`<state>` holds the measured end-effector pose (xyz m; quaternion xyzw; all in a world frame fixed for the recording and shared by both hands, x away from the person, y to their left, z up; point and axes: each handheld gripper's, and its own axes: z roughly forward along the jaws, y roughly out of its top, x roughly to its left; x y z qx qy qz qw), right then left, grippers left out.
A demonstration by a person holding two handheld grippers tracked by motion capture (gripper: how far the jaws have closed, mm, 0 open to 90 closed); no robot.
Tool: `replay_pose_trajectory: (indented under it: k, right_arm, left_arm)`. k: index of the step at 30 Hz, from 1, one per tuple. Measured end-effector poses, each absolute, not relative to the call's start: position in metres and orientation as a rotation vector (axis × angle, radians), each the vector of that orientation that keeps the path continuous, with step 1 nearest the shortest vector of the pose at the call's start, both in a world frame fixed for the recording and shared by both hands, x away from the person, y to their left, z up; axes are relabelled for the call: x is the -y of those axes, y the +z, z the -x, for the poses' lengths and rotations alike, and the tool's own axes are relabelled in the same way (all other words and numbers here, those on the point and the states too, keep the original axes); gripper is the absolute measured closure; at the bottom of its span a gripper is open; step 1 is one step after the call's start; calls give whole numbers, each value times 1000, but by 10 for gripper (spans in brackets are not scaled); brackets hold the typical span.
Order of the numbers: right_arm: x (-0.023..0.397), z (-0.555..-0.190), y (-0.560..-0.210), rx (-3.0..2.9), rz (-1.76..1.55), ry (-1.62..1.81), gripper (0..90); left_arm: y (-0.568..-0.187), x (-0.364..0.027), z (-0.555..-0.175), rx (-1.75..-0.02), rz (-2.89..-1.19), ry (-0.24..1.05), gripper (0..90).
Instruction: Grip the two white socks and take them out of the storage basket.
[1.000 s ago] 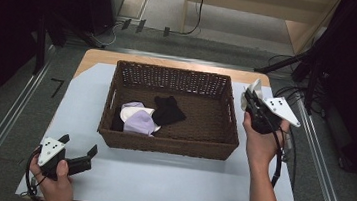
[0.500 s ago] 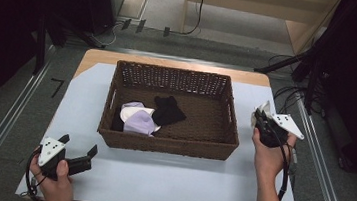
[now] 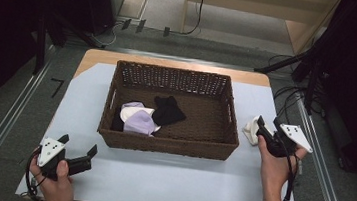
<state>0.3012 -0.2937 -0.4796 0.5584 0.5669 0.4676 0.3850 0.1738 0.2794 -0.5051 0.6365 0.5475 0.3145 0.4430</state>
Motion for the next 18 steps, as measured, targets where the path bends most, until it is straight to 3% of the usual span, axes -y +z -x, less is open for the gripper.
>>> replay_pose_trajectory:
  k: [18]
  right_arm:
    - [201,-319,-396,-1519,-1248,1350,449]
  left_arm:
    - [-505,-280,-174,-1359,-1582,773,0]
